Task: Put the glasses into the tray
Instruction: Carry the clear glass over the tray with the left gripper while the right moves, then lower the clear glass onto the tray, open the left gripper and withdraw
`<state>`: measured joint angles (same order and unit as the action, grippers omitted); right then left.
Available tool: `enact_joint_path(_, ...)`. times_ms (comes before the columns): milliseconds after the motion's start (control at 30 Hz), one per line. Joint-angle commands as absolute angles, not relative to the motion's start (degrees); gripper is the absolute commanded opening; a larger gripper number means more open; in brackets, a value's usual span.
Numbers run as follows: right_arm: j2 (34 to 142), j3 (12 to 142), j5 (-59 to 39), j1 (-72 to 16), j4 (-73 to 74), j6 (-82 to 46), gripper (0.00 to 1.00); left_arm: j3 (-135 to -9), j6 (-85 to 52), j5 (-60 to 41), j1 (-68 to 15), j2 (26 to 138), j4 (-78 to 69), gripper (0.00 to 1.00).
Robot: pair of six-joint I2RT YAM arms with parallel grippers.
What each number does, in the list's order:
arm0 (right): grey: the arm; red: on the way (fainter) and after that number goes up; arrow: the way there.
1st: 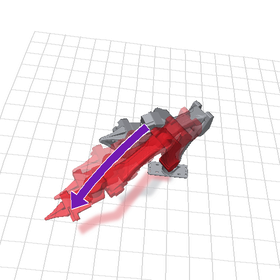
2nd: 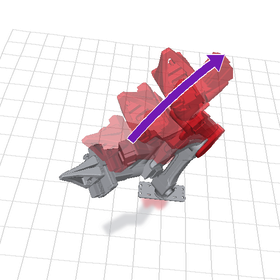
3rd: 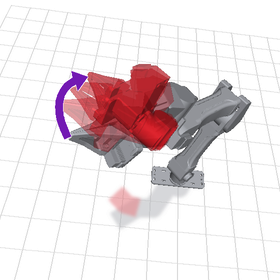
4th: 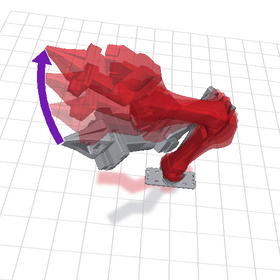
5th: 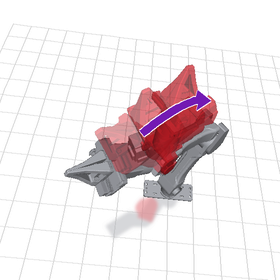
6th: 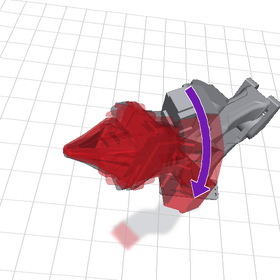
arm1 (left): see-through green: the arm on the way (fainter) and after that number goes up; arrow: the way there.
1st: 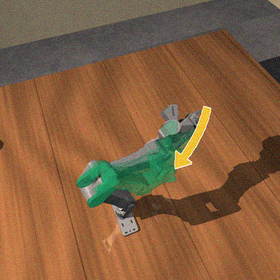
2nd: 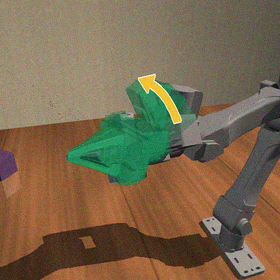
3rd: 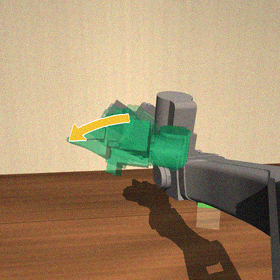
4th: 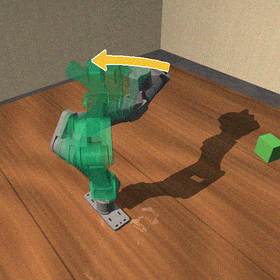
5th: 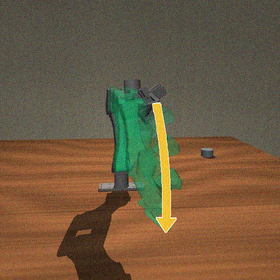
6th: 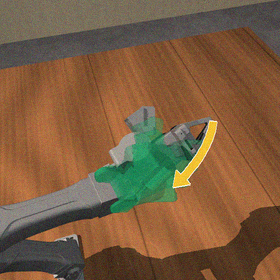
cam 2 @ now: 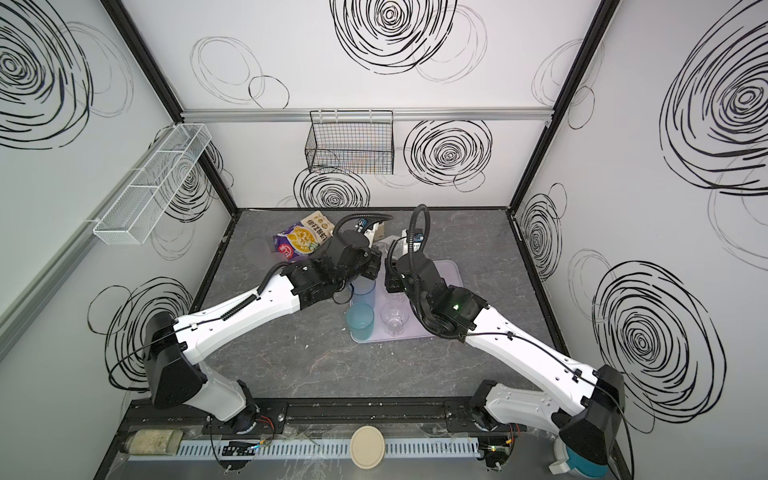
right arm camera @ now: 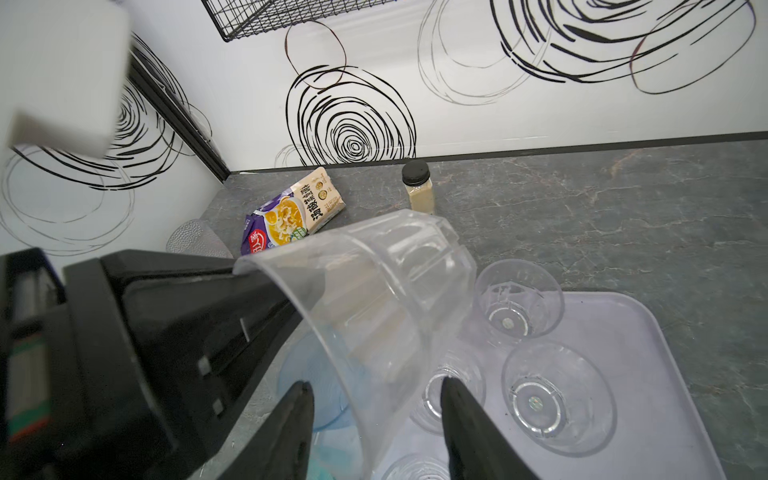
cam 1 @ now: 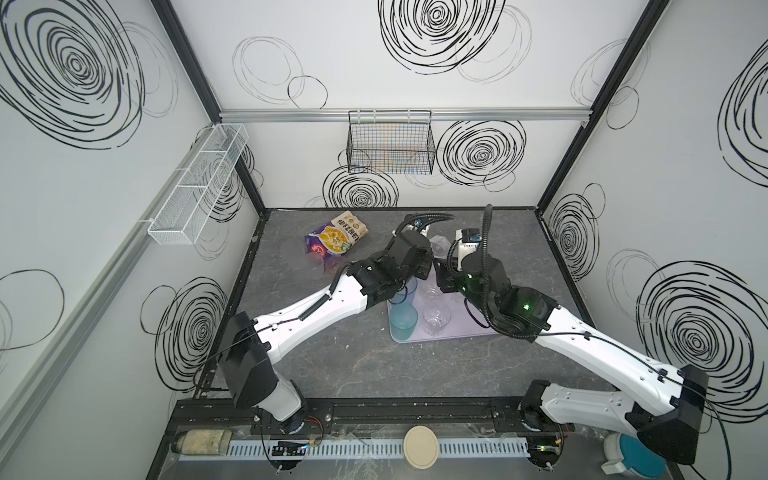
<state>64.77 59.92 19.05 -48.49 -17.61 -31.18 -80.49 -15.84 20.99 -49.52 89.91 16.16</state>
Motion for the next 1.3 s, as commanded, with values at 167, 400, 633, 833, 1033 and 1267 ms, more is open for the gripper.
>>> enact_joint_path(167,63.3,56.7,26.8,-45.9,-12.3,-30.8,0.47,-80.3,-18.0,23.3,-52.7,88.3,9.6,0.09)
enact_joint_path(400,66.0,59.5,28.1,-45.7,-13.5,-29.4,0.29,-77.9,-20.3,21.6,-55.1,85.2,3.1,0.13)
enact_joint_path(633,64.3,58.5,24.3,-41.9,-12.5,-27.4,0.08,-77.3,-18.4,22.1,-58.2,83.9,2.4,0.41)
enact_joint_path(833,63.5,57.3,19.8,-37.2,-12.2,-26.2,0.03,-75.0,-16.6,24.8,-57.4,80.4,3.1,0.53)
enact_joint_path(1033,66.0,62.9,10.2,-30.3,-22.7,-22.2,0.02,-68.3,-12.1,24.5,-53.8,73.5,1.9,0.65)
enact_joint_path(1267,63.4,66.5,9.4,-23.8,-41.4,-20.8,0.00,-56.2,-12.6,18.1,-40.2,63.9,2.8,0.69)
